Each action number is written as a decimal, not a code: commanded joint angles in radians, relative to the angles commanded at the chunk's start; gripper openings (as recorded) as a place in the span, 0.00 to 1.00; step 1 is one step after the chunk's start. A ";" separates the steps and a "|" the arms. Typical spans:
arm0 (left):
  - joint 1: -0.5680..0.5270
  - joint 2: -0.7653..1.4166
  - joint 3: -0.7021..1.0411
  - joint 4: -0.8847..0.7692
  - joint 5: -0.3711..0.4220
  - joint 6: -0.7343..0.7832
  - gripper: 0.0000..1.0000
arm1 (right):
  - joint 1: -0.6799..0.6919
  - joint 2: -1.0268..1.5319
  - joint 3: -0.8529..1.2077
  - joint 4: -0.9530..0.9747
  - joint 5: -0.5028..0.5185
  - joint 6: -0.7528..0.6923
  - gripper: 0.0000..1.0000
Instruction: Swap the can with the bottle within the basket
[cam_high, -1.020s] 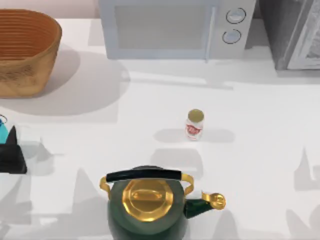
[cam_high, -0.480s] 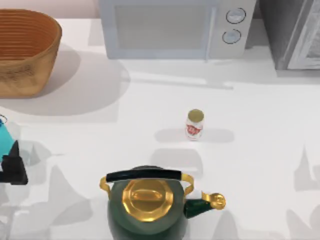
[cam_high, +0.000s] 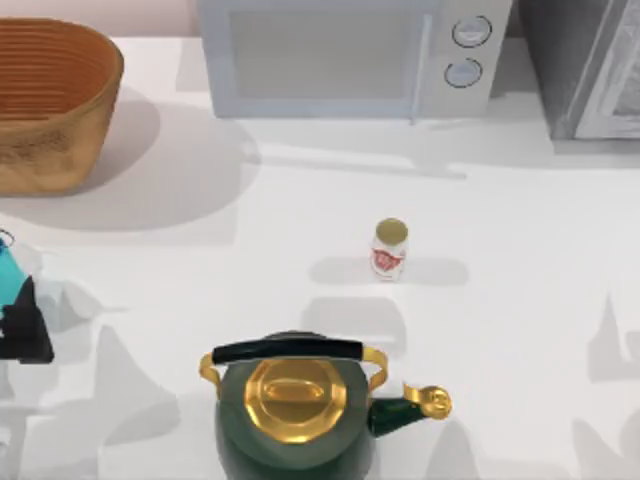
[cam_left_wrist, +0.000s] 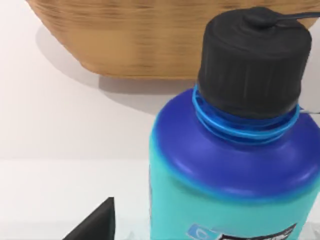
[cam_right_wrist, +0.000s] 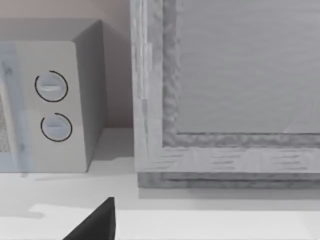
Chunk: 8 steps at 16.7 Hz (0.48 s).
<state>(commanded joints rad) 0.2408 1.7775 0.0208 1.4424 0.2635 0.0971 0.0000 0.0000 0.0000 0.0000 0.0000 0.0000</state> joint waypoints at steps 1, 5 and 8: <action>-0.006 0.022 0.021 0.003 -0.006 -0.002 1.00 | 0.000 0.000 0.000 0.000 0.000 0.000 1.00; -0.045 0.146 0.140 0.011 -0.041 -0.014 1.00 | 0.000 0.000 0.000 0.000 0.000 0.000 1.00; -0.066 0.210 0.205 0.012 -0.060 -0.021 1.00 | 0.000 0.000 0.000 0.000 0.000 0.000 1.00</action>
<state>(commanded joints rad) 0.1746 1.9875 0.2257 1.4539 0.2031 0.0759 0.0000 0.0000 0.0000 0.0000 0.0000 0.0000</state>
